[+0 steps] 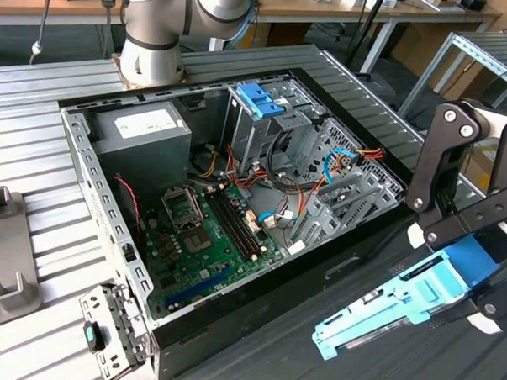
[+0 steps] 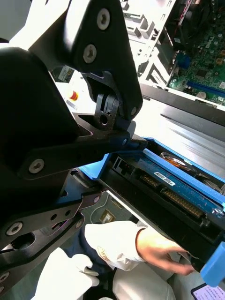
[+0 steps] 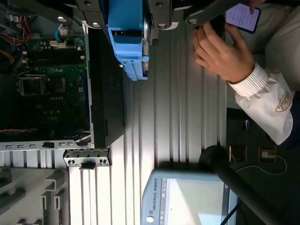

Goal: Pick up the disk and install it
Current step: 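Pick up the disk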

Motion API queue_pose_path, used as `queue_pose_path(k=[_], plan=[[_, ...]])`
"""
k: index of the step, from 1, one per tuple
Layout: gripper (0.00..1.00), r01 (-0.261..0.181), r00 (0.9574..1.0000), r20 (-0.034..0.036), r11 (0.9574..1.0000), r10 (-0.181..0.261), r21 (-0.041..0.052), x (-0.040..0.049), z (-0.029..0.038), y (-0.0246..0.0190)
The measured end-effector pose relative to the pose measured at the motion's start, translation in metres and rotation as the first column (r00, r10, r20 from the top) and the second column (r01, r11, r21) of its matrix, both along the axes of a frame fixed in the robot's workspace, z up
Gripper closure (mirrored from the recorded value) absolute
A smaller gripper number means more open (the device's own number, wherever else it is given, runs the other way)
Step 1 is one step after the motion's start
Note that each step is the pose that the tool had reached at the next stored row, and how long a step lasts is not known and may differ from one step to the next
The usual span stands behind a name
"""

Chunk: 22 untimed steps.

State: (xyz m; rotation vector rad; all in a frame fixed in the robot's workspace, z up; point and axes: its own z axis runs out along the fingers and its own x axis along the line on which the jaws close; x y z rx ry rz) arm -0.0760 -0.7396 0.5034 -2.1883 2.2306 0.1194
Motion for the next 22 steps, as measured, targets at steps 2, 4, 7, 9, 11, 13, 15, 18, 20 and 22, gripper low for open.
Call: queue_pose_path(k=[2,4,7,9,11,13,15,18,20,22], plan=[[0.63,0.0,1.0,0.0,1.0,0.0,0.0001,0.0005,-0.0002,-0.0018],[0.63,0.0,1.0,0.0,1.0,0.0,0.0,0.0011,-0.0003,-0.0041],[0.63,0.0,1.0,0.0,1.0,0.0,0.0,0.0019,-0.0005,-0.007],[0.63,0.0,1.0,0.0,1.0,0.0,0.0001,0.0024,-0.0007,-0.0089],[0.63,0.0,1.0,0.0,1.0,0.0,0.0,0.0029,-0.0008,-0.0106],[0.63,0.0,1.0,0.0,1.0,0.0,0.0,0.0035,-0.001,-0.0129],[0.63,0.0,1.0,0.0,1.0,0.0,0.0,0.0042,-0.0012,-0.0154],[0.63,0.0,1.0,0.0,1.0,0.0,0.0001,0.0049,-0.0014,-0.0181],[0.63,0.0,1.0,0.0,1.0,0.0,0.0,0.0053,-0.0015,-0.0201],[0.63,0.0,1.0,0.0,1.0,0.0,0.0001,0.0058,-0.0017,-0.022]])
